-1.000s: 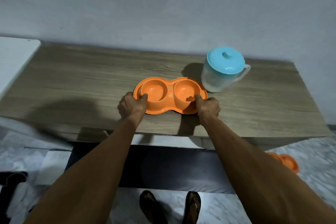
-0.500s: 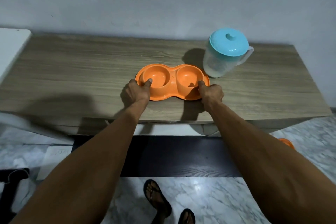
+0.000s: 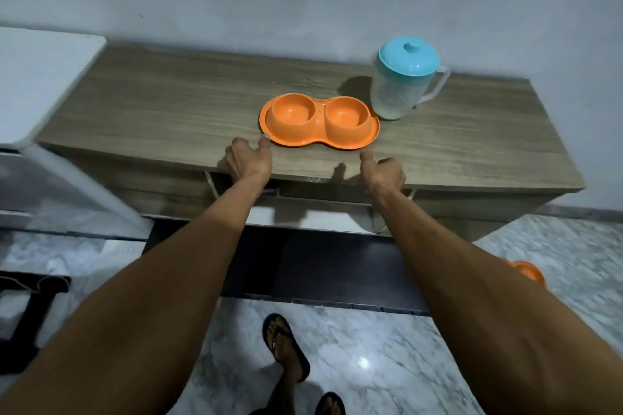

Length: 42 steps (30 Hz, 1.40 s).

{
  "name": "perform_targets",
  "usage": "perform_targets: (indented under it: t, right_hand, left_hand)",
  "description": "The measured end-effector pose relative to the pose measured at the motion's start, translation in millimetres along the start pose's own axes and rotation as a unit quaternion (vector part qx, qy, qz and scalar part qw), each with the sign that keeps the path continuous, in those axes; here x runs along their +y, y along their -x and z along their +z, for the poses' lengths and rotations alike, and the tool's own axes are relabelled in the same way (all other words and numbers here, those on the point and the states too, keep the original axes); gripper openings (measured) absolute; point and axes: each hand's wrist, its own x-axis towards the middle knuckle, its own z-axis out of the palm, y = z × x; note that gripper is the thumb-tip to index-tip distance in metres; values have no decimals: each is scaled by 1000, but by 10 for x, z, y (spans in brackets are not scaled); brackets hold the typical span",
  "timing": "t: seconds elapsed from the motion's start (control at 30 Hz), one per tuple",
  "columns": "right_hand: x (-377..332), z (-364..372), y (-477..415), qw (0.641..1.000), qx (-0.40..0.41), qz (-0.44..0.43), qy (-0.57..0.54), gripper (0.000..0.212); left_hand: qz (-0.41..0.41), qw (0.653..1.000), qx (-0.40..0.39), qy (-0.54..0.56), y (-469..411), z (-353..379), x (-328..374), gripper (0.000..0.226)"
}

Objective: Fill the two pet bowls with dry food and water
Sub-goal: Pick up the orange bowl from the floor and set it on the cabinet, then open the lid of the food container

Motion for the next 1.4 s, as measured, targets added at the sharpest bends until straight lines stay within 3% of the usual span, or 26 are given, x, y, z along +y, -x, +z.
perform_targets:
  t: [0.3, 0.63, 0.9, 1.1, 1.4]
  right_hand:
    - [694, 99, 571, 998, -48, -49, -12, 45]
    - [1400, 1389, 291, 987, -107, -110, -38, 18]
    - [1503, 2332, -272, 972, -61, -197, -116, 23]
    - [1392, 2742, -469, 964, -60, -223, -134, 19]
    - [1170, 2927, -472, 974, -80, -177, -117, 38]
  left_hand:
    - [-41, 998, 16, 39, 458, -352, -896, 43]
    - [7, 998, 7, 55, -160, 24, -2016, 29]
    - [135, 986, -17, 98, -939, 663, -2437, 35]
    - [108, 988, -31, 102, -1345, 996, -2584, 49]
    - [77, 988, -30, 128, -1509, 1033, -2487, 45]
